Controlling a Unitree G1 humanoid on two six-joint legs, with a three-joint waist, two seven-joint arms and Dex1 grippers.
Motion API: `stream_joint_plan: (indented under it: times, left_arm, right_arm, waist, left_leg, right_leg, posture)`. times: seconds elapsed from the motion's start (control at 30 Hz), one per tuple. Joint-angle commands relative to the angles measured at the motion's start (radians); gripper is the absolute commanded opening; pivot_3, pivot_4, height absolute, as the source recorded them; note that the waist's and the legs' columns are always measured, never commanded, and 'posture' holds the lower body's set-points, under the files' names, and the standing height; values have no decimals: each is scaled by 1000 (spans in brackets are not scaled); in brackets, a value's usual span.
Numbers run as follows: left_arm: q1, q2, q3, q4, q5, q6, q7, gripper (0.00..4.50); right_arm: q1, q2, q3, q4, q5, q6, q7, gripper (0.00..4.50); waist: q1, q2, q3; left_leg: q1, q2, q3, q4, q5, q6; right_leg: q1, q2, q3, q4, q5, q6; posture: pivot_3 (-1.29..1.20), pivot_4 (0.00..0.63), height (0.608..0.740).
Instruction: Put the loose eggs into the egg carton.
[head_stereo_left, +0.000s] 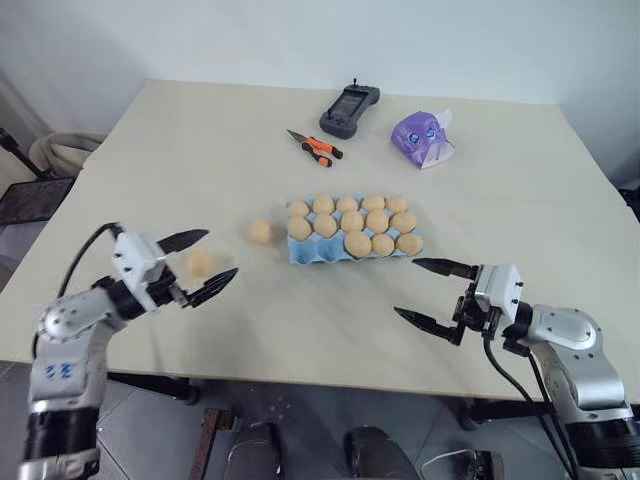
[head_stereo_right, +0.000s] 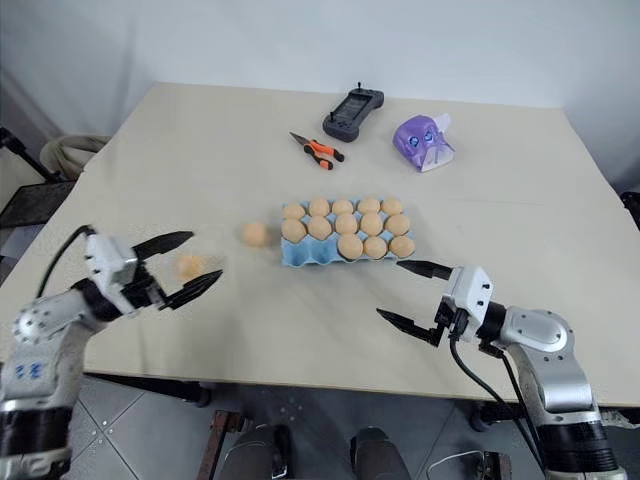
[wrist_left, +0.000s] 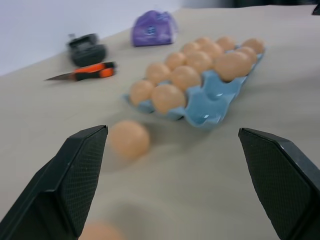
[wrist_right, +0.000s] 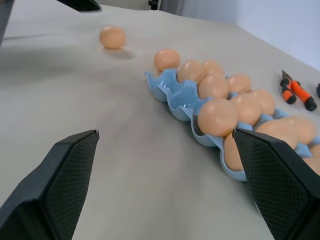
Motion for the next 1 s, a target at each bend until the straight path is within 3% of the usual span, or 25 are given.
stream_joint_plan:
  times: [0.03,0.2,0.4,0.77,1.0]
  left_arm:
    - [145,4,145,-85,-49,19,48,4458]
    - [314,-35,216,-117,-85,29,75,4458]
    - [309,-28,186,-130,-95,51,97,4458]
    - [-29,33,9,83,38,224,259,4458]
    - [-78,21,-52,142,56,261,268,4458]
  right_arm:
    - [-13,9,-15,18,25,-20,18,4500]
    - [-14,16,-1,21,27,-21,48,4500]
    - [-29,28,11,31,21,-15,66,4500]
    - [-32,21,2,39,3,-17,45,4500]
    - [-14,29,0,15,-6,-22,10,4500]
  waist:
    - [-3,0,0]
    - [-4,0,0]
    - [-2,-1,0]
    - [-2,-1,0]
    - [-17,-1,0]
  left_leg:
    - [0,0,0,0,0,0]
    - [0,2,0,-4,-4,-1]
    - [0,1,0,-11,-4,-2]
    - [0,2,1,-13,1,-4]
    - [0,4,3,-14,1,-5]
  right_leg:
    - [0,-1,0,-1,0,0]
    - [-1,-1,0,-2,1,-3]
    - [0,-1,-1,-9,2,-5]
    - [-2,2,0,-13,2,-5]
    - [-4,3,2,-12,1,-4]
  posture:
    - [0,150,740]
    - [0,150,740]
    - [0,150,740]
    - [0,150,740]
    - [0,150,740]
